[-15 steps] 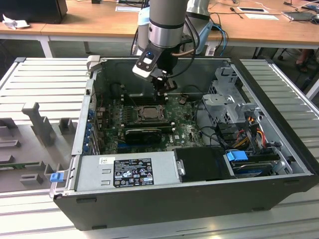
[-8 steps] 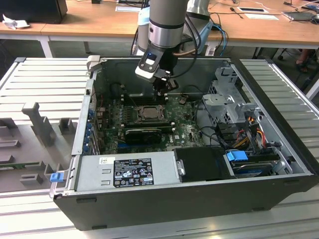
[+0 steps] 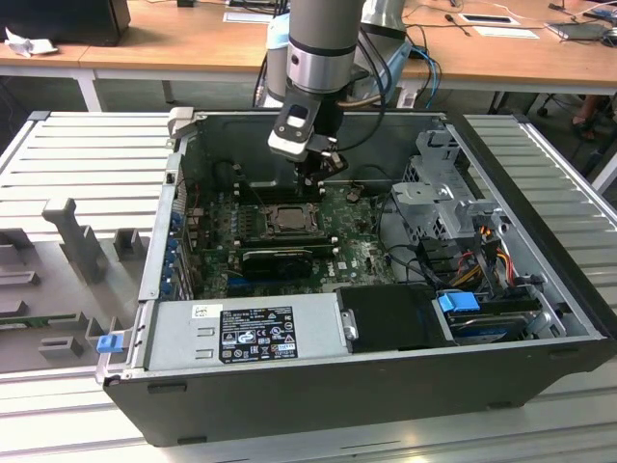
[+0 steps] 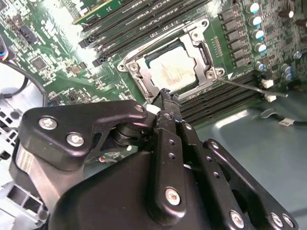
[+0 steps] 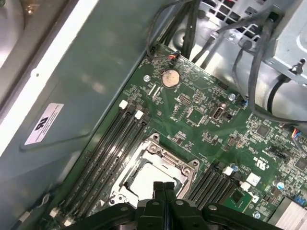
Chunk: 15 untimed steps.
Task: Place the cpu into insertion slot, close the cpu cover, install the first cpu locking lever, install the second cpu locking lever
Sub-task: 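Install the first cpu locking lever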
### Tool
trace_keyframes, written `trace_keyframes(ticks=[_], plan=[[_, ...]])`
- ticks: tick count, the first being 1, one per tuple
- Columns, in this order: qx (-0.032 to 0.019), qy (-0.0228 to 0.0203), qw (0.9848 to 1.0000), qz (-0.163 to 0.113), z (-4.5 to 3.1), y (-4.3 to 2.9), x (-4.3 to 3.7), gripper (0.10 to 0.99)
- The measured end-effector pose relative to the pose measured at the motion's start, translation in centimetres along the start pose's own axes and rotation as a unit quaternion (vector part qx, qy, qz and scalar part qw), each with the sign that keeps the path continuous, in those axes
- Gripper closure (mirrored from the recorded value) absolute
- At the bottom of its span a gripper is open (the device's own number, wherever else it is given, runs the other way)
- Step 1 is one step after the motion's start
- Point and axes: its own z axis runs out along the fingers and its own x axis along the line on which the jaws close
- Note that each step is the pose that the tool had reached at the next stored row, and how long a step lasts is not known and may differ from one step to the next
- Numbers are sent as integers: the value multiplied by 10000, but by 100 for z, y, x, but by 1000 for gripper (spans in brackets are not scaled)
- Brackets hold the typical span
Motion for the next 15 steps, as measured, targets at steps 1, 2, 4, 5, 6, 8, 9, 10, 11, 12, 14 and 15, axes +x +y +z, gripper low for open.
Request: trace_keyframes(ticks=[1, 2, 4, 5, 6, 8, 9, 10, 11, 12, 14, 15], plan=[[3, 0, 10000, -70, 0, 0, 0, 980], [6, 1, 9999, -141, 0, 1, 0, 980], [13, 2, 9995, -313, 1, 0, 0, 980], [20, 3, 9988, -482, 1, 0, 0, 980], [27, 4, 9979, -648, 2, 0, 0, 980], [37, 6, 9961, -884, 2, 0, 0, 980], [41, 7, 9952, -979, 2, 0, -1, 980], [45, 8, 9941, -1082, 2, 0, -1, 980], [44, 10, 9935, -1140, 3, 0, 0, 980], [36, 17, 9928, -1199, 3, 0, -1, 980], [-5, 35, 9916, -1293, 2, -1, -3, 980], [-45, 38, 9908, -1351, 2, -1, -4, 980]])
